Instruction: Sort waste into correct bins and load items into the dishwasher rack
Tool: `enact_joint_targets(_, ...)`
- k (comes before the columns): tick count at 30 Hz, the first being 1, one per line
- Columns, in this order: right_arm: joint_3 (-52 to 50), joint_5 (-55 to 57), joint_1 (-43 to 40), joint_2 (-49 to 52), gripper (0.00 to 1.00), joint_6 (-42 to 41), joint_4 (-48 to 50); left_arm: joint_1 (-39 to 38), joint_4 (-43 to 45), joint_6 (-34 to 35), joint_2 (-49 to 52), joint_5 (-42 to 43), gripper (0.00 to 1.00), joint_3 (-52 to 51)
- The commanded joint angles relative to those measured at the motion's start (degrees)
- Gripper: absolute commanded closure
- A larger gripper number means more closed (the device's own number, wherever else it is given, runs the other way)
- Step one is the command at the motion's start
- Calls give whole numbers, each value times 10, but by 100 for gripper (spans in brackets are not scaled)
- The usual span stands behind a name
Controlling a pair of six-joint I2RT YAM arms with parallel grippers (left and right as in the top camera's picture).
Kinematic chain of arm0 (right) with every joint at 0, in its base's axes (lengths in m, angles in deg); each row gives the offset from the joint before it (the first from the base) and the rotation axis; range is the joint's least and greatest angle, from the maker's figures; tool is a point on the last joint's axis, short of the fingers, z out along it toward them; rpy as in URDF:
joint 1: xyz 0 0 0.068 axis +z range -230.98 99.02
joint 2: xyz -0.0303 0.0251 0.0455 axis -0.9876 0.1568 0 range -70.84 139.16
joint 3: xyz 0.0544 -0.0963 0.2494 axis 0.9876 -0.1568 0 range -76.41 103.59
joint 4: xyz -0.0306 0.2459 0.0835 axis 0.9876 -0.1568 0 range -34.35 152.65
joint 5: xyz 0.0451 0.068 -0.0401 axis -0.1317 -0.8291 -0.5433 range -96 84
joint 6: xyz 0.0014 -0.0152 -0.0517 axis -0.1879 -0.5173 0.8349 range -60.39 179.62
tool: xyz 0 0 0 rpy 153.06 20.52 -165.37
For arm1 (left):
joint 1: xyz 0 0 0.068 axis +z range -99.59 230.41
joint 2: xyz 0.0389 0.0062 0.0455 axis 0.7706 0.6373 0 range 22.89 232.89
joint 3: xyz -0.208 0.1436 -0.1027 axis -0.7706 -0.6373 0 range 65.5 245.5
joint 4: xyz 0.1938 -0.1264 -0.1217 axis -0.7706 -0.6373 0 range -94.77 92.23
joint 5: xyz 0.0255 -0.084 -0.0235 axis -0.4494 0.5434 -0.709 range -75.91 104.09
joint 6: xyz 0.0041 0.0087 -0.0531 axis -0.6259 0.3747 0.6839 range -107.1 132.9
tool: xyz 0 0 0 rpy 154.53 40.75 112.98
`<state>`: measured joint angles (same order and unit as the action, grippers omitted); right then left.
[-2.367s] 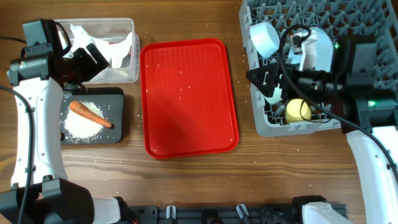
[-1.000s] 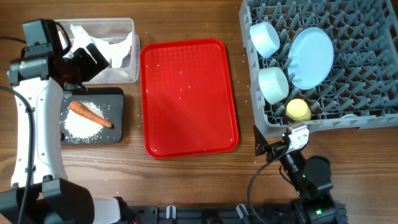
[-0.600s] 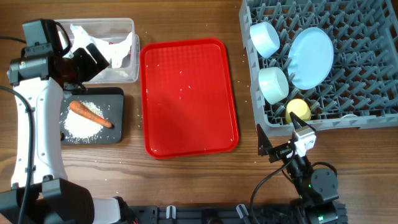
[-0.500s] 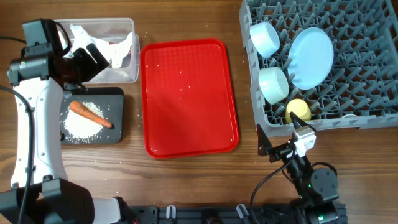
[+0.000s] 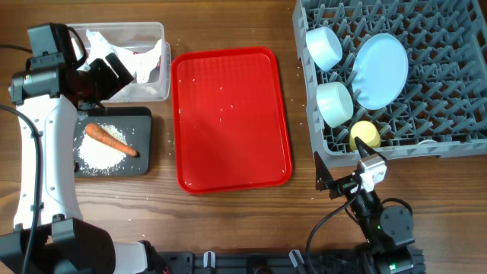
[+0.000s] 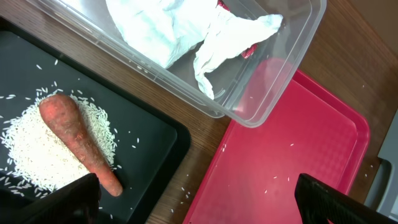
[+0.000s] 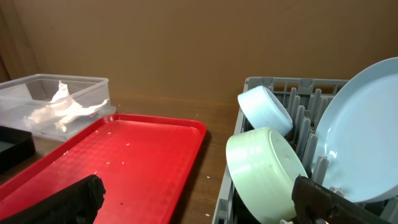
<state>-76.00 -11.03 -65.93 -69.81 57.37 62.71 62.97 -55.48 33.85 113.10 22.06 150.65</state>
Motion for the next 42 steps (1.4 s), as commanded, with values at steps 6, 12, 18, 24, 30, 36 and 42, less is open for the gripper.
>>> enact_joint_targets(6, -1, 8, -3, -8, 0, 7, 2, -16, 0, 1, -30, -30, 0, 6)
enact_joint_targets(12, -1, 8, -3, -8, 0, 7, 2, -74, 44, -28, -120, -78, 0, -11)
enact_joint_targets(18, -1, 8, -3, -8, 0, 7, 2, -110, 290, -57, -322, -74, 0, -231)
enact_joint_targets(24, -1, 8, -3, -8, 0, 7, 2, -108, 516, -57, -525, -75, 0, -509)
enact_joint_targets(30, -1, 8, -3, -8, 0, 7, 2, -108, 604, -57, -684, -81, 0, -685)
enact_joint_targets(36, -1, 8, -3, -8, 0, 7, 2, -109, 610, -57, -809, -81, 0, -774)
enact_joint_targets(42, -1, 8, -3, -8, 0, 7, 2, -115, 610, -57, -877, -83, 0, -812)
